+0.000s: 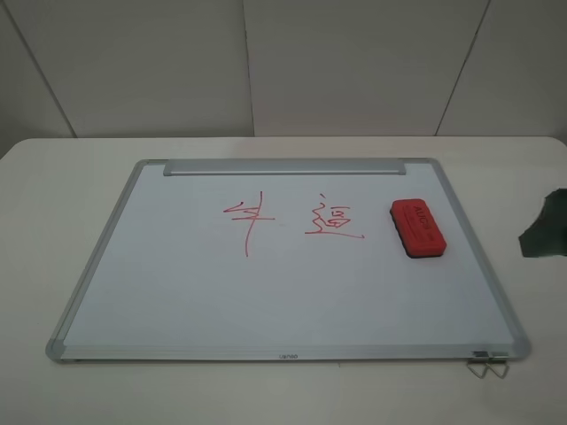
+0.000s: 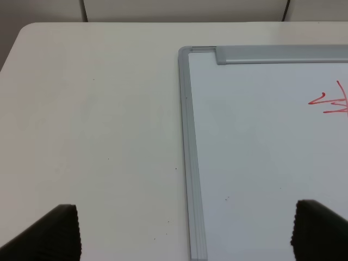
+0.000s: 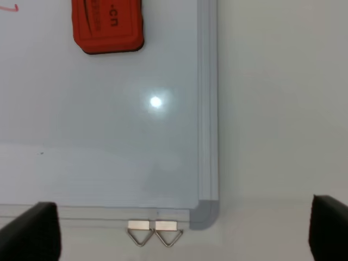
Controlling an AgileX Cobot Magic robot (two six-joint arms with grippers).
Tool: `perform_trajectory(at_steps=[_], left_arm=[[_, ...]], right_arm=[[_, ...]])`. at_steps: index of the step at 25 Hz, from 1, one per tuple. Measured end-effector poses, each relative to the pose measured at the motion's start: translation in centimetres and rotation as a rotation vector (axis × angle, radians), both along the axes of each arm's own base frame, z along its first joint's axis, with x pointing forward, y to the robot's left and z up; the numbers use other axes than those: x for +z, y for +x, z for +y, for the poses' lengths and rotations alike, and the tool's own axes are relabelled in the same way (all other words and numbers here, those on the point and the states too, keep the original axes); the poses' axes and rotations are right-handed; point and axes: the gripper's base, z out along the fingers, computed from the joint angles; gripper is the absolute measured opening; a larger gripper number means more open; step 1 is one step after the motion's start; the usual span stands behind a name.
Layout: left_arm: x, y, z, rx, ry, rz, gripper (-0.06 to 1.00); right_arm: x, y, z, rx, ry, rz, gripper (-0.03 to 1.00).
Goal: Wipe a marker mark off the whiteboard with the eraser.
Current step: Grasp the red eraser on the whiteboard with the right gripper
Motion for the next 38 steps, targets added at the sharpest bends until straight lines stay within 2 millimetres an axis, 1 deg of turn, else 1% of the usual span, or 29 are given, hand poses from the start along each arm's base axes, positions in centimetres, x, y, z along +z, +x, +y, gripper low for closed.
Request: perform_trajectory(at_steps=[3, 4, 6, 8, 11, 14, 18, 21, 24, 26, 28, 32, 38], left_arm=[[0.0, 0.0, 0.0, 0.000, 0.000, 0.000, 0.77], [0.0, 0.0, 0.0, 0.000, 0.000, 0.000, 0.77], [0.0, 0.0, 0.0, 0.000, 0.000, 0.000, 0.77], [0.0, 0.0, 0.0, 0.000, 0.000, 0.000, 0.77], [0.0, 0.0, 0.0, 0.000, 0.000, 0.000, 0.77], [0.0, 0.0, 0.0, 0.000, 0.000, 0.000, 0.77], [0.0, 0.0, 0.0, 0.000, 0.000, 0.000, 0.77], [0.0, 0.0, 0.0, 0.000, 0.000, 0.000, 0.77], [0.0, 0.0, 0.0, 0.000, 0.000, 0.000, 0.77], [0.0, 0.0, 0.0, 0.000, 0.000, 0.000, 0.77], [0.0, 0.0, 0.0, 0.000, 0.000, 0.000, 0.77], [0.0, 0.0, 0.0, 0.000, 0.000, 0.000, 0.77], [0.0, 0.0, 0.0, 0.000, 0.000, 0.000, 0.77]], right_arm=[[-0.9, 4.0, 1.2, 0.052, -0.004, 0.076, 0.82], [-0.9, 5.2, 1.6, 0.067, -0.005, 0.080, 0.82], [-1.6, 7.7, 2.6, 0.098, -0.008, 0.106, 0.82], [-2.1, 10.1, 3.4, 0.096, -0.004, 0.121, 0.82], [-3.7, 13.2, 4.6, 0.066, 0.004, 0.164, 0.82], [-5.1, 15.7, 6.0, 0.052, 0.007, 0.189, 0.82], [-6.9, 18.1, 8.0, 0.051, 0.008, 0.215, 0.82], [-8.1, 19.4, 9.2, 0.068, -0.001, 0.236, 0.82], [-9.3, 20.0, 9.4, 0.077, -0.028, 0.276, 0.82], [-9.9, 20.0, 9.2, 0.087, -0.060, 0.301, 0.82], [-10.1, 20.0, 8.8, 0.093, -0.086, 0.312, 0.82], [-10.1, 20.1, 8.2, 0.090, -0.089, 0.314, 0.82], [-11.6, 19.3, 7.5, 0.125, -0.074, 0.334, 0.82]])
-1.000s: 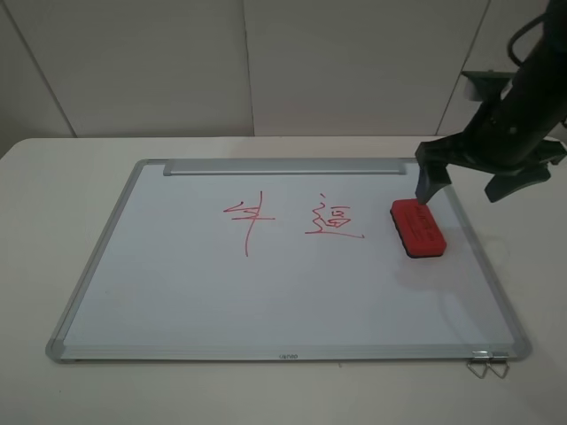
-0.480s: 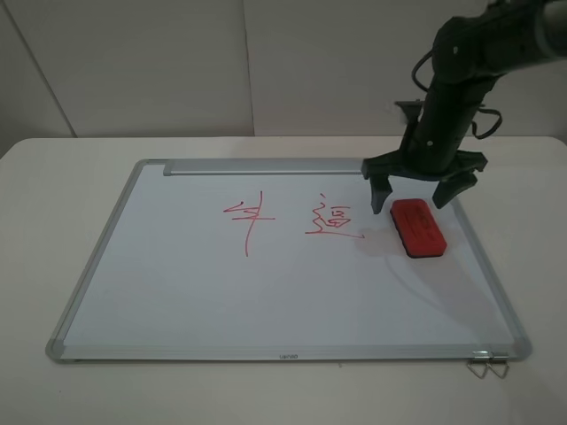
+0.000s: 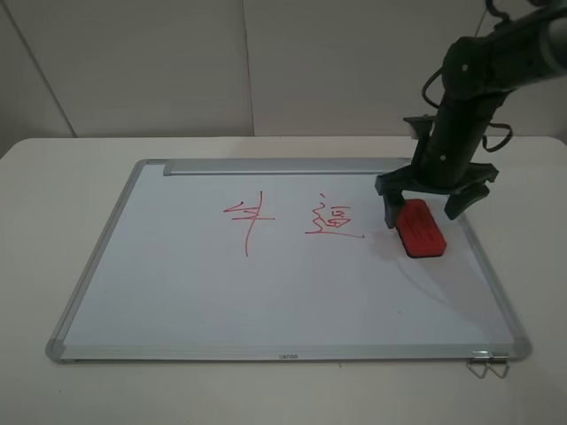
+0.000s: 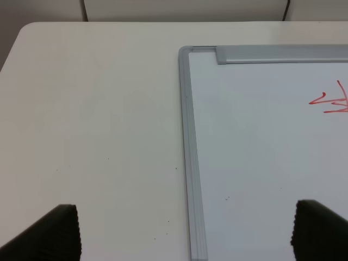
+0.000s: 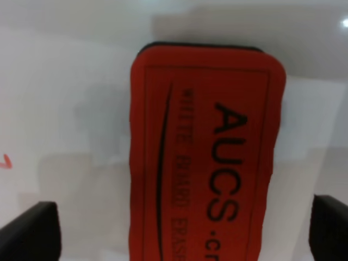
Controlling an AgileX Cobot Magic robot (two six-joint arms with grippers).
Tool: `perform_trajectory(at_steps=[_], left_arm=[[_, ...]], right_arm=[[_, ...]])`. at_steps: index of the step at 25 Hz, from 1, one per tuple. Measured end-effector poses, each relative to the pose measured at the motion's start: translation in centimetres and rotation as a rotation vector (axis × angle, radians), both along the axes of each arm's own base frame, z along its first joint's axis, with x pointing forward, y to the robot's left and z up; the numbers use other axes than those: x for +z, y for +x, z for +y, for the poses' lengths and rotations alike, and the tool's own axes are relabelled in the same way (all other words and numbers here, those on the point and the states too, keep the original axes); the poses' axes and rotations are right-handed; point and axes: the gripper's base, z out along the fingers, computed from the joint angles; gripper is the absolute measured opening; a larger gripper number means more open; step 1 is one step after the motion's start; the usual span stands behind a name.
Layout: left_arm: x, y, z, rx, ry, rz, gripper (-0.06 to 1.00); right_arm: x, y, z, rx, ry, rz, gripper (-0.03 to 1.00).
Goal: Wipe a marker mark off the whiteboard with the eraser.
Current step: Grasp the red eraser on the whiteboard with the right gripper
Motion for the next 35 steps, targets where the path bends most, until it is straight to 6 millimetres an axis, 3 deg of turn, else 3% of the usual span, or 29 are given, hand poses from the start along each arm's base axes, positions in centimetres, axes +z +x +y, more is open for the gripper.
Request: perform_trajectory(at_steps=[8, 31, 35], left_arm=[[0.0, 0.0, 0.0, 0.000, 0.000, 0.000, 0.77], [0.0, 0.0, 0.0, 0.000, 0.000, 0.000, 0.77], [0.0, 0.0, 0.0, 0.000, 0.000, 0.000, 0.77]], right_arm=[[-0.3, 0.6, -0.8, -0.001, 0.000, -0.042, 0.82], [-2.4, 0.8, -0.5, -0.009, 0.012, -0.015, 0.82], [-2.4, 0.8, -0.5, -0.009, 0.012, -0.014, 0.74]])
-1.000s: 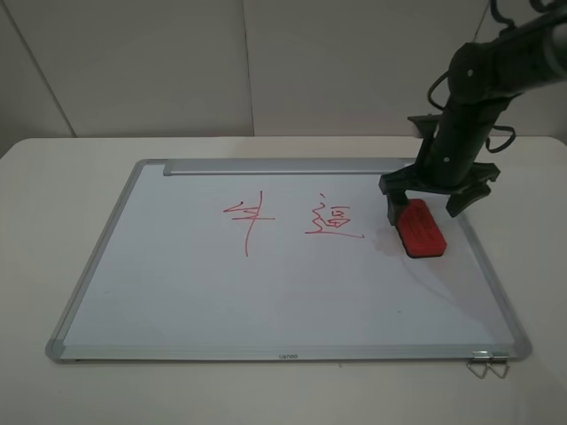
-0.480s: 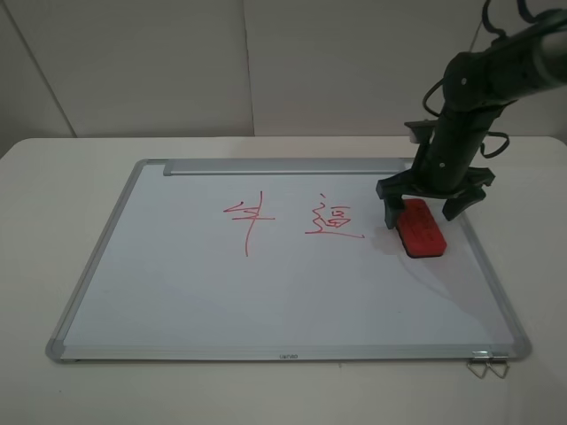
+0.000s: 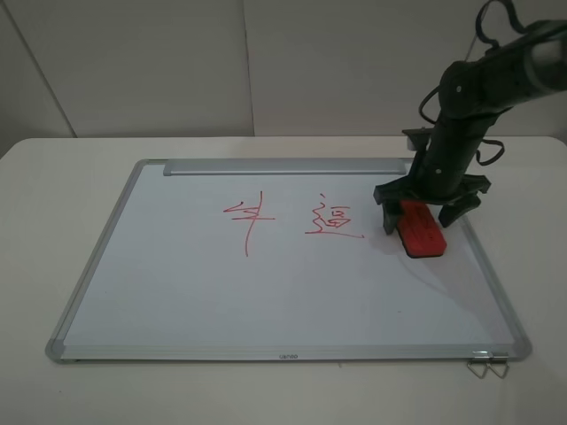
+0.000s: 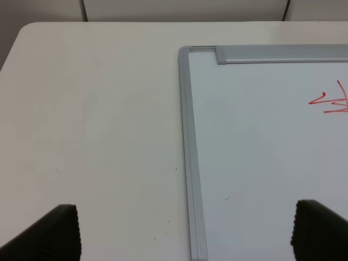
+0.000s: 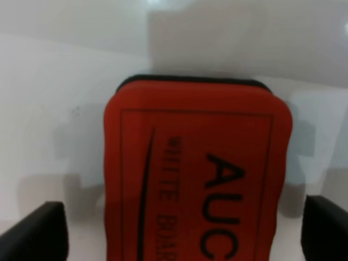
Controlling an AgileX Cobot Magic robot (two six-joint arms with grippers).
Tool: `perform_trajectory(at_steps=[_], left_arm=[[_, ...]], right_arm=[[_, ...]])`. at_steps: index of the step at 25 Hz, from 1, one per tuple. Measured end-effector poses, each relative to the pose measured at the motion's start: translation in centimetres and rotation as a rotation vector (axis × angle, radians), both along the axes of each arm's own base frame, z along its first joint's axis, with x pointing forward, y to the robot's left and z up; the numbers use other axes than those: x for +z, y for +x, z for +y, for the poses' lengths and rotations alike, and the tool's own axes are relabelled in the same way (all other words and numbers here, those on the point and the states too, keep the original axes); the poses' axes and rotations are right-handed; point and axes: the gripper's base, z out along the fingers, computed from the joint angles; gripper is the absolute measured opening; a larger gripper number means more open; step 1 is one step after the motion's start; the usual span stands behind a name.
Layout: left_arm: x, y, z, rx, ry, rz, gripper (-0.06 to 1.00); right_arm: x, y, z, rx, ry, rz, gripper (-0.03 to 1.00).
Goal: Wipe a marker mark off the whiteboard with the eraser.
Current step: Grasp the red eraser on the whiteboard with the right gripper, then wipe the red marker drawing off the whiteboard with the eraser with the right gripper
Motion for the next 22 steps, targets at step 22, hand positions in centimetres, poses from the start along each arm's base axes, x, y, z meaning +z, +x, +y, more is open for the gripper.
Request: perform_trajectory(at_steps=[22], left_arm=[[0.0, 0.0, 0.0, 0.000, 0.000, 0.000, 0.77]], right_arm=[[2.3, 0.0, 2.0, 0.070, -0.021, 0.015, 0.50]])
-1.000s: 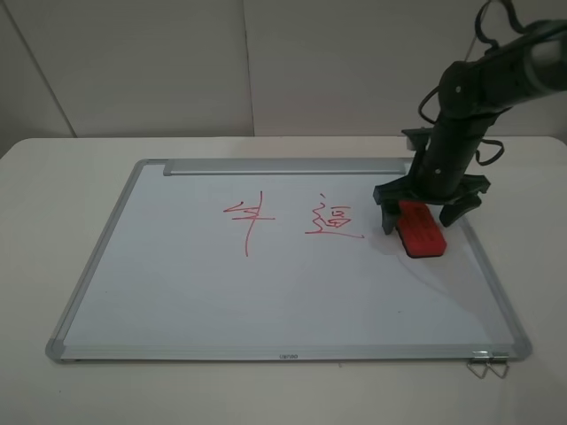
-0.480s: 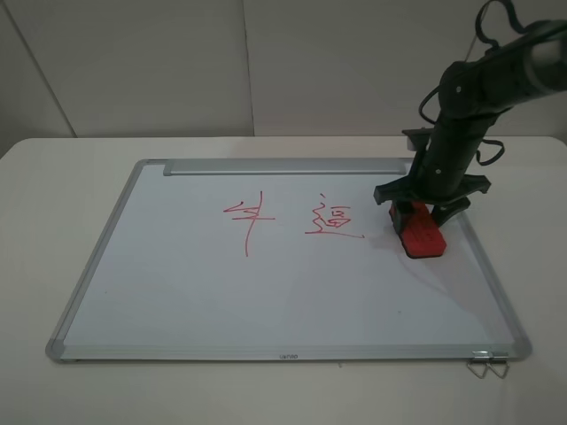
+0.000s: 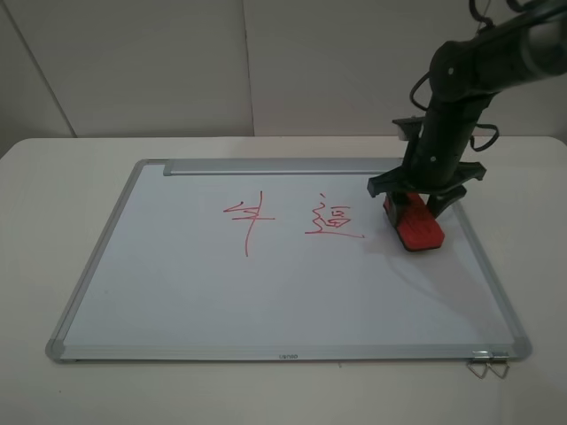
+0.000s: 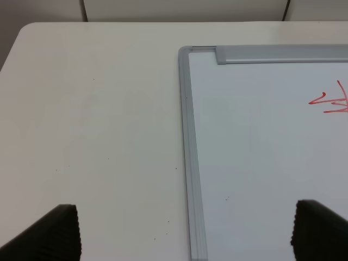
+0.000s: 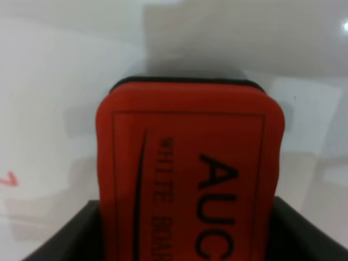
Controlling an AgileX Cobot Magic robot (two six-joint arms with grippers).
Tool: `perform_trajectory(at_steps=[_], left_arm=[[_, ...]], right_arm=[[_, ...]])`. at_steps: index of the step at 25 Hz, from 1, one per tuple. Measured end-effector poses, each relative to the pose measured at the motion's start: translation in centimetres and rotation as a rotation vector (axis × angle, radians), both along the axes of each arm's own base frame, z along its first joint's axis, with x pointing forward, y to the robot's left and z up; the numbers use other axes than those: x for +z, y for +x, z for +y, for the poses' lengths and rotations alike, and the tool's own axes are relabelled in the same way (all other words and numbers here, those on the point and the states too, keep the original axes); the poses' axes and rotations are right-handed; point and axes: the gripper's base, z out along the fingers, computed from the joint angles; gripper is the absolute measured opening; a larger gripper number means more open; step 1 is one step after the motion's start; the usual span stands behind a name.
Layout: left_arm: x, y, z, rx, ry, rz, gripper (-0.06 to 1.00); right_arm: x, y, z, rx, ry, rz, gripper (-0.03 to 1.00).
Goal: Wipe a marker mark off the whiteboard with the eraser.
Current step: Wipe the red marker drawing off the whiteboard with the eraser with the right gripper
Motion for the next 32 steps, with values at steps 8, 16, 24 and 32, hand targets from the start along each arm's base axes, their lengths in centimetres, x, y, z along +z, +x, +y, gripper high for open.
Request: perform_trajectory(at_steps=[8, 16, 24, 32], left_arm=[[0.0, 0.0, 0.0, 0.000, 0.000, 0.000, 0.77], [0.0, 0.0, 0.0, 0.000, 0.000, 0.000, 0.77], [0.0, 0.0, 0.0, 0.000, 0.000, 0.000, 0.77], [0.0, 0.0, 0.0, 0.000, 0.000, 0.000, 0.77]], right_arm=[[3.5, -0.5, 7.9, 0.193, 0.022, -0.070, 0.50], [3.0, -1.8, 15.0, 0.355, 0.019, -0.055, 0.50], [1.9, -2.9, 21.0, 0.472, 0.046, -0.088, 0.50], [-0.8, -3.1, 23.0, 0.508, 0.042, -0.058, 0.50]])
